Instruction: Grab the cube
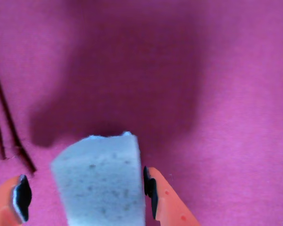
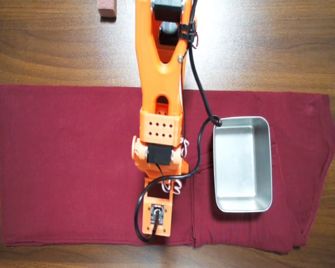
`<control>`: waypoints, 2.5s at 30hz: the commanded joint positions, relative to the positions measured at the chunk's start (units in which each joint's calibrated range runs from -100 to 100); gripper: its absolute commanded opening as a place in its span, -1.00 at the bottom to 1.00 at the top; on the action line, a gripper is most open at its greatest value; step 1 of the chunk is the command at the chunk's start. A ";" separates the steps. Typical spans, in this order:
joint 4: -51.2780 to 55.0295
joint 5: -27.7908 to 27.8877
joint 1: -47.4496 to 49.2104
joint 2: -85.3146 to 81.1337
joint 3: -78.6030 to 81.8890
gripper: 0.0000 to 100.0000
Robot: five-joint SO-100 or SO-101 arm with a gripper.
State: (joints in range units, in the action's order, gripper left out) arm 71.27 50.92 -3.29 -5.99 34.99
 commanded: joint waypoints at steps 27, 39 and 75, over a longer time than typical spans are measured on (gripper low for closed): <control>6.60 -10.94 43.69 -7.90 -15.56 -0.94; 11.58 -8.84 40.33 -7.28 -17.10 -0.32; 28.73 -3.03 2.52 -92.41 65.01 -1.00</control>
State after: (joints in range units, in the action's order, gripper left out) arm 98.97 48.03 -0.90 -98.52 99.72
